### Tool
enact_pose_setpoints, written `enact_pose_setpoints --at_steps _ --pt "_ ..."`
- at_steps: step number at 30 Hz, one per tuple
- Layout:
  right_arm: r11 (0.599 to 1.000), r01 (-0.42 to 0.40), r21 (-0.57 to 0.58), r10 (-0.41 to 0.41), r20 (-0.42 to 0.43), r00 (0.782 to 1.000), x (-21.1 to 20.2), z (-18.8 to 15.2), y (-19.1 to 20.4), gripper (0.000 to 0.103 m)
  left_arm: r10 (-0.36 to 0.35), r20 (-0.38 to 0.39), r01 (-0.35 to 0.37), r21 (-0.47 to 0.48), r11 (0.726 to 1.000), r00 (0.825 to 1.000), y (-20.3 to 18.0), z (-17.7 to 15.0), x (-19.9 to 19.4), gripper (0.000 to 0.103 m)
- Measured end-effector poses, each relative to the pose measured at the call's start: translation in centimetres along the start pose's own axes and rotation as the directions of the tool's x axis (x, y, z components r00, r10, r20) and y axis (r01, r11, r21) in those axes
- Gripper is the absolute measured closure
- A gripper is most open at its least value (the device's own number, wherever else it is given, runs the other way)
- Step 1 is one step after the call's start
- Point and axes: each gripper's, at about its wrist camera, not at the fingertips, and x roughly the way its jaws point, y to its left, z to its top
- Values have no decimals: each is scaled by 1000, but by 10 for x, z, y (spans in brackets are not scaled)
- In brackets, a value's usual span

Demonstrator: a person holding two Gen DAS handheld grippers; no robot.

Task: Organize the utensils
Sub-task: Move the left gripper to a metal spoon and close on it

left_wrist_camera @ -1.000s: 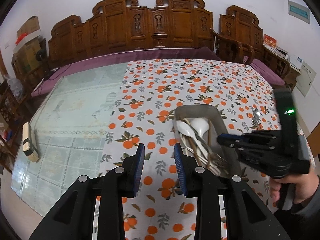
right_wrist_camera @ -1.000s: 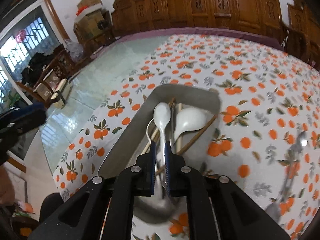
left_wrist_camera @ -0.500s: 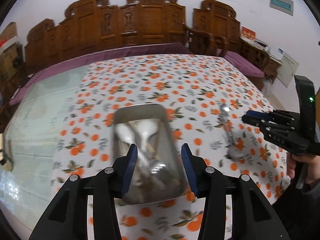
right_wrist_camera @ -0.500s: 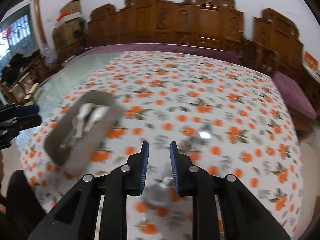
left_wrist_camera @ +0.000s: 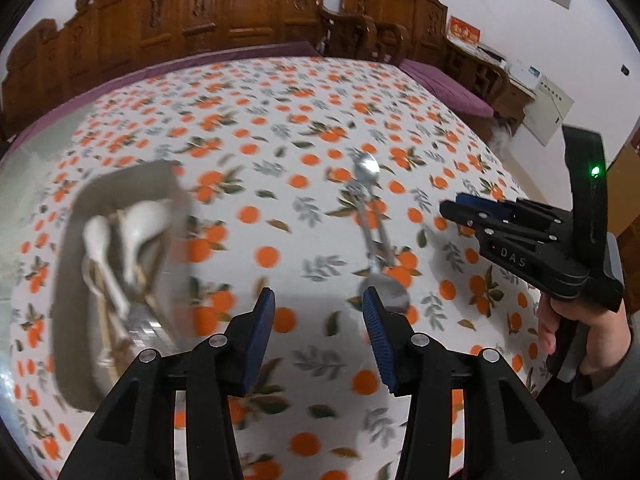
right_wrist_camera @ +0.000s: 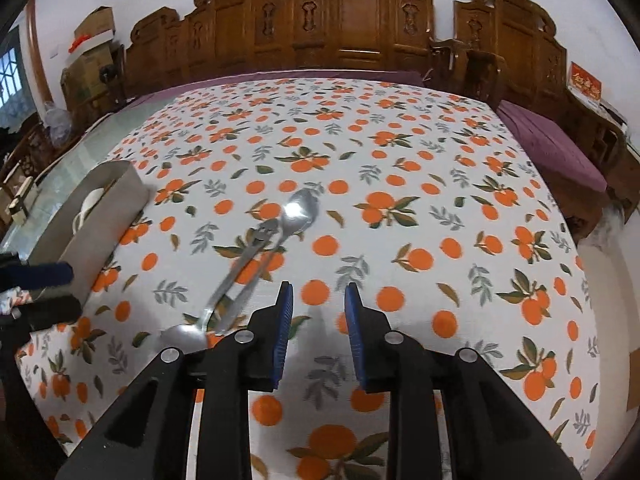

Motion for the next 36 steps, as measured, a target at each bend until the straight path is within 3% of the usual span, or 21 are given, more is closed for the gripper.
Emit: enact_pose_setpoints --at_steps 13,17,24,32,36 --pt "999 -34 22 35 -8 999 8 5 -17 74 -24 -122 14 -79 997 992 -23 2 58 60" --pt "999 -37 25 37 -3 999 7 5 -18 74 -44 -135 31 -97 995 990 -28 2 65 60" --pt "998 -45 34 45 1 999 5 6 -20 74 -16 -122 6 -82 997 992 -38 3 69 60" --pt "998 -45 32 45 3 999 6 6 -20 74 13 -127 -24 -91 996 992 -45 1 67 85" --pt "998 -45 32 45 1 999 6 6 -19 74 -7 -125 -10 -135 991 992 -39 2 61 93"
